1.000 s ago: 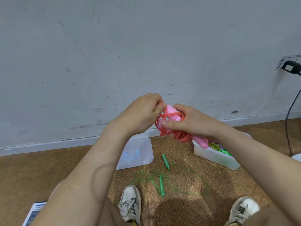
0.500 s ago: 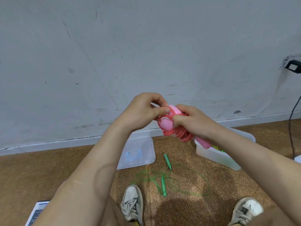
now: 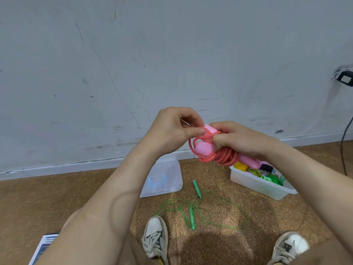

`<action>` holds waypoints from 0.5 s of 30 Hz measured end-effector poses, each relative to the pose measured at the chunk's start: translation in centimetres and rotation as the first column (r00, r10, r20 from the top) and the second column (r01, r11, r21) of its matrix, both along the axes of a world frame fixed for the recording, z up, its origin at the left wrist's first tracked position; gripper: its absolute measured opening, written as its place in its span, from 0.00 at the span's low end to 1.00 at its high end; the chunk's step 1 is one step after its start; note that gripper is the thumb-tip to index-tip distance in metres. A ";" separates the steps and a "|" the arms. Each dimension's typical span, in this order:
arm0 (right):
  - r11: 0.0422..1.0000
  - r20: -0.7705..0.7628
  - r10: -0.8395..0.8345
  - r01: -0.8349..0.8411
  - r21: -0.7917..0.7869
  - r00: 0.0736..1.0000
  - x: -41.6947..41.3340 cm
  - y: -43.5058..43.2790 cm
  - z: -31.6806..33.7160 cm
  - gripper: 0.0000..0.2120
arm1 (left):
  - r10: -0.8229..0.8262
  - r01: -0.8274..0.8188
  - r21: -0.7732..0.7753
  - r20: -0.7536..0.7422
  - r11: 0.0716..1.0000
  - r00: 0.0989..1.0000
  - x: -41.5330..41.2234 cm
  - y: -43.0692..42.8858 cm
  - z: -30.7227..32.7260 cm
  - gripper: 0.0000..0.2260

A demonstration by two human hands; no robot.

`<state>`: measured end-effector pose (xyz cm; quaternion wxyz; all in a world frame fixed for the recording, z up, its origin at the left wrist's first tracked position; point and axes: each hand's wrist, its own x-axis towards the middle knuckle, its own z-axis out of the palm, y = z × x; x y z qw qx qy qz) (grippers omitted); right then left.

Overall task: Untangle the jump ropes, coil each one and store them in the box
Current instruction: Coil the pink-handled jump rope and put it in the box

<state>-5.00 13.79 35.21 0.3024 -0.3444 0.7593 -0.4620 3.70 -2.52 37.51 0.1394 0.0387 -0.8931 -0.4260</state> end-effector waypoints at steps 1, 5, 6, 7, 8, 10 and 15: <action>0.999 -0.044 0.038 -0.037 0.036 0.998 -0.1 0.1 0.2 0.14 | 0.023 -0.024 -0.021 -0.007 0.999 1.000 -0.1 0.0 0.0 0.08; 0.996 -0.090 0.053 -0.046 0.076 0.995 0.1 0.1 0.0 0.25 | -0.002 -0.002 -0.223 -0.016 0.975 1.000 -0.1 0.4 -0.3 0.07; 0.997 -0.095 0.039 -0.034 0.063 0.995 0.2 0.0 0.0 0.24 | -0.019 0.012 -0.240 -0.025 0.971 1.000 -0.2 0.4 -0.4 0.07; 0.999 -0.079 0.024 -0.021 0.034 0.997 0.2 -0.1 -0.1 0.21 | -0.023 0.013 -0.241 -0.039 0.971 0.999 -0.2 0.3 -0.5 0.06; 1.000 -0.029 0.003 -0.003 -0.011 1.000 0.3 -0.3 0.1 0.18 | -0.018 0.004 -0.228 -0.060 0.974 0.998 -0.2 0.1 -0.6 0.06; 0.994 0.106 -0.022 0.033 -0.104 0.994 0.4 -0.5 0.4 0.18 | 0.006 -0.025 -0.181 -0.107 0.983 0.994 -0.3 -0.1 -0.6 0.08; 0.990 0.147 -0.006 0.026 -0.138 0.989 0.7 -0.5 0.4 0.21 | 0.021 -0.021 0.011 -0.044 1.000 0.999 -0.2 -0.8 -0.3 0.12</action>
